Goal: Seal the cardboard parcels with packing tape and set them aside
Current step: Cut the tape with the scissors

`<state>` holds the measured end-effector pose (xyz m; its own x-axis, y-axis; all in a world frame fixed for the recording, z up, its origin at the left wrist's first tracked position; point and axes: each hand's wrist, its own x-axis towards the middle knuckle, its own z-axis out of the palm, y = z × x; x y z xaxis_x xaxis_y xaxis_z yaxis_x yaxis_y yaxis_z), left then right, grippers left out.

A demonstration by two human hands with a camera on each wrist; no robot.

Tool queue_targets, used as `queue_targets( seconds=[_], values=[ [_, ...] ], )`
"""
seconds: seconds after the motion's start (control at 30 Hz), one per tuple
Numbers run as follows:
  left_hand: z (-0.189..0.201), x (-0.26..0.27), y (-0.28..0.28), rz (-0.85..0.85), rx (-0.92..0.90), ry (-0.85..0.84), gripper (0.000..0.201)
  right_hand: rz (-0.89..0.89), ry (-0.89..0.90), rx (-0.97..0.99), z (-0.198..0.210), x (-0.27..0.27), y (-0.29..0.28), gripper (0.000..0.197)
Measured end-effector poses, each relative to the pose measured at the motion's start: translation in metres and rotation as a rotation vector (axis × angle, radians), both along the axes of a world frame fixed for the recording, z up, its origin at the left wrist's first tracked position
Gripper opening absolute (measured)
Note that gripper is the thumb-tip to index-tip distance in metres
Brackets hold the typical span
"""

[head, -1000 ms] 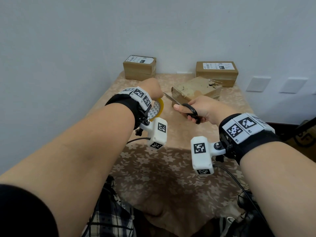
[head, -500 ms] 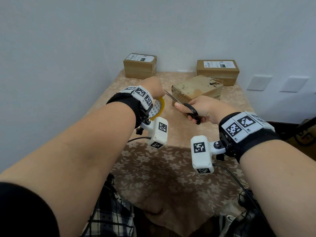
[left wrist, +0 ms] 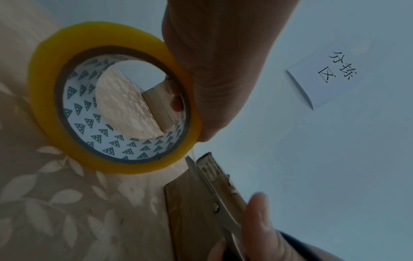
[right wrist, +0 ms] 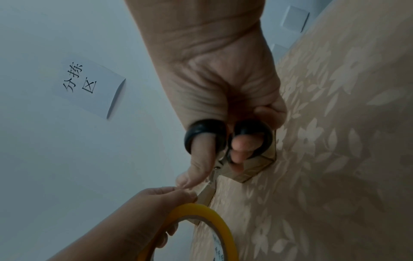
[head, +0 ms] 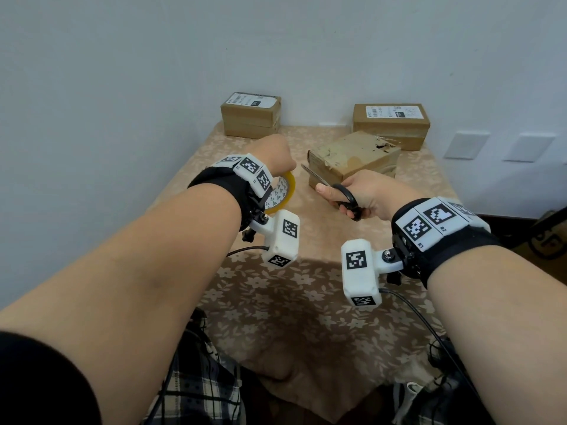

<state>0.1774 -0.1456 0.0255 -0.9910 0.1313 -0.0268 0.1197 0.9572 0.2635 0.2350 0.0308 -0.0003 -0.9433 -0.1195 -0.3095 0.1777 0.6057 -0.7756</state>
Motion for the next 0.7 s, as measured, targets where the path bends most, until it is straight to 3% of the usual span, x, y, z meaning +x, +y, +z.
queue_targets(
  seconds=[0.13, 0.33, 0.53, 0.63, 0.7],
  values=[
    [-0.002, 0.004, -0.005, -0.004, 0.051, 0.035, 0.005, 0.03, -0.059, 0.098, -0.001, -0.001, 0.001, 0.056],
    [-0.005, 0.016, -0.013, -0.013, 0.102, 0.107, 0.016, 0.054, -0.069, 0.187, -0.004, -0.001, -0.002, 0.06],
    [-0.003, 0.018, -0.016, -0.087, 0.115, 0.111, 0.01, 0.092, -0.107, 0.159, -0.002, -0.003, 0.003, 0.109],
    [-0.003, 0.02, -0.014, -0.105, 0.116, 0.118, 0.011, 0.109, -0.065, 0.275, 0.0, -0.005, 0.005, 0.075],
    [-0.005, 0.019, -0.016, -0.084, 0.139, 0.127, 0.012, 0.089, -0.015, 0.313, 0.0, -0.007, 0.005, 0.064]
  ],
)
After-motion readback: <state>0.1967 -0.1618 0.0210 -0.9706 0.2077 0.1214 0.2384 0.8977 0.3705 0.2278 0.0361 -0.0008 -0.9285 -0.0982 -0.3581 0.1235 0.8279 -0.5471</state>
